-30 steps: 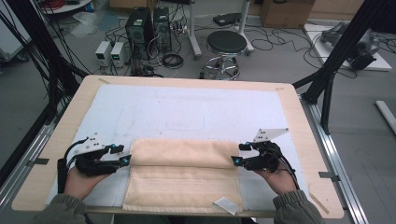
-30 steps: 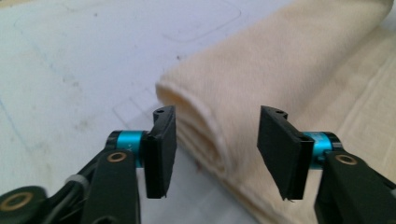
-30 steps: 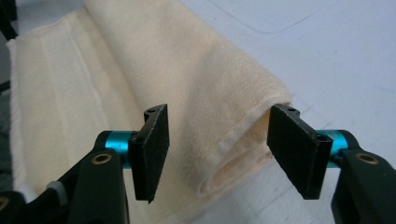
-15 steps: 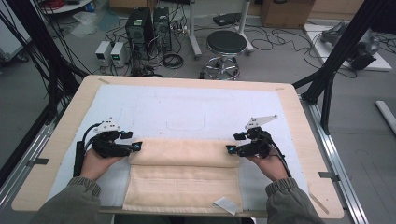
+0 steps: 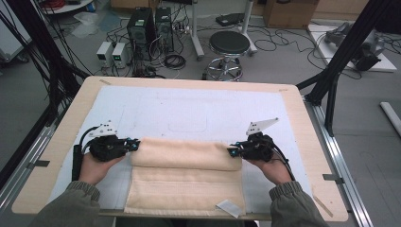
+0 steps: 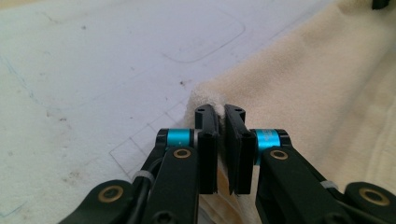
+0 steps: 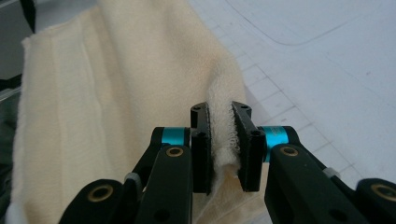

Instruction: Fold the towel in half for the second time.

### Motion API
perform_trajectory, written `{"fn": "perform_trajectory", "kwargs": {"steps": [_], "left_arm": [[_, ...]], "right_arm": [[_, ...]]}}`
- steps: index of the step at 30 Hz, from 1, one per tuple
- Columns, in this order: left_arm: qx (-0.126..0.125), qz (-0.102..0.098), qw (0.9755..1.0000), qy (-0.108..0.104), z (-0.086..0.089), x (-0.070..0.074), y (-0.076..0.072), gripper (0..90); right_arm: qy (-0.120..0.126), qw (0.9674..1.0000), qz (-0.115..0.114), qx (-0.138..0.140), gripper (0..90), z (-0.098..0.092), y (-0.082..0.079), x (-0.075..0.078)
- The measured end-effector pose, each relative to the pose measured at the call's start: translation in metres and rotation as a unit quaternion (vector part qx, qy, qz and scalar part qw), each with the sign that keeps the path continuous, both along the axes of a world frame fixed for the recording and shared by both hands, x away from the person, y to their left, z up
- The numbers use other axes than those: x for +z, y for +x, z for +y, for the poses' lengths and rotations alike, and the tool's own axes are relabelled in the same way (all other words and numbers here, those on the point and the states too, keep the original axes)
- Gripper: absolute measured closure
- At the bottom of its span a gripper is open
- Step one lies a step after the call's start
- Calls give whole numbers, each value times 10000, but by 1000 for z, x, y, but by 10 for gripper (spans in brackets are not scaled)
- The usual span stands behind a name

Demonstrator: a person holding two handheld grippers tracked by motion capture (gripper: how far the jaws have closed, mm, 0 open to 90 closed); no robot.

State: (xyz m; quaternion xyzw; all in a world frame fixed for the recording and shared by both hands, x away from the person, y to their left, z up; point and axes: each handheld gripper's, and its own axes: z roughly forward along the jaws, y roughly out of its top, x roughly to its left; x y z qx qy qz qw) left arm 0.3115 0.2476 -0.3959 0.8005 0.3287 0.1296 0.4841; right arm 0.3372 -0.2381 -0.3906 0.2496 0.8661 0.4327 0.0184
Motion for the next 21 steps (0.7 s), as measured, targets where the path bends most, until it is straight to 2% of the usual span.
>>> {"fn": "perform_trajectory", "kwargs": {"steps": [7,10,14,16,18,21], "left_arm": [[-178,-301,9993,-121,10,11,-40,845],[-250,-371,9990,-86,15,13,-62,849],[-471,-442,9979,-38,20,10,-94,850],[-604,-430,9972,-34,23,8,-106,804],[-651,-359,9972,-75,26,8,-113,655],[-629,-371,9972,-159,28,8,-115,615]], "right_arm": [[166,9990,-382,149,796,-4,-32,20],[156,9981,-516,297,796,-4,-50,27],[273,9965,-636,467,782,-7,-78,31],[302,9958,-655,564,722,-10,-91,31],[432,9955,-545,648,665,-16,-101,30],[458,9960,-557,527,629,-24,-107,29]]}}
